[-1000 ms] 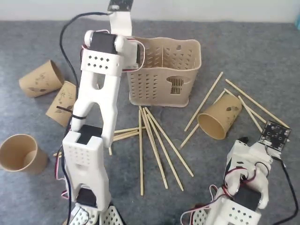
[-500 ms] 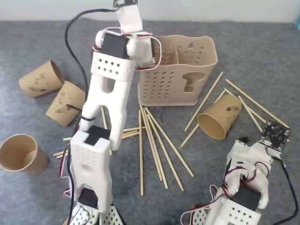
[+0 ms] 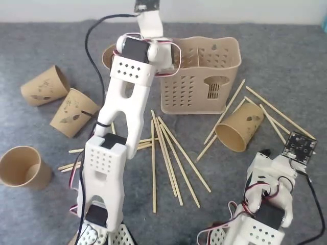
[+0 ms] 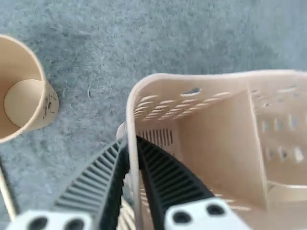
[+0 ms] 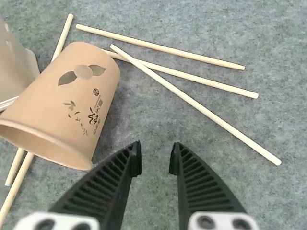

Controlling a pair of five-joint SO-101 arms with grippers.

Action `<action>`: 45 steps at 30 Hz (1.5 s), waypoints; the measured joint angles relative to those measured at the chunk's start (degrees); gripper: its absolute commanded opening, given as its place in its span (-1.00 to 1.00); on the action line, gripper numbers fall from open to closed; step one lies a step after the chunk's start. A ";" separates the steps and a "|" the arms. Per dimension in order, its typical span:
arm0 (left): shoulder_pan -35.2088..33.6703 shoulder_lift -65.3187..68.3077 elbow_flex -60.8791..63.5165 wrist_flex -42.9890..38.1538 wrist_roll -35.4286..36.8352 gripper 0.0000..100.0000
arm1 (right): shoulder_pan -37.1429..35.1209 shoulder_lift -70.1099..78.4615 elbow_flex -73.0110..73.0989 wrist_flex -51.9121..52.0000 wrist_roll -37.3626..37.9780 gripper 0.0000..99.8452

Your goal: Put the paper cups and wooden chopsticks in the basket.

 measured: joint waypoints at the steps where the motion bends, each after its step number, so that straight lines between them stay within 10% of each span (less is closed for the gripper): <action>1: 0.00 0.00 0.00 0.70 -1.41 -0.98 | 0.00 0.00 0.00 0.00 0.00 -0.78; 23: -7.12 -4.04 2.11 5.45 -10.55 -0.97 | 0.00 0.00 0.00 0.00 0.00 -0.78; 33: -7.38 -4.04 4.22 5.45 -5.80 -0.38 | 0.00 0.00 0.00 0.00 0.00 -0.78; 45: -12.66 -20.22 9.93 5.45 -5.80 -0.38 | 0.00 0.09 1.14 -1.58 0.00 -0.78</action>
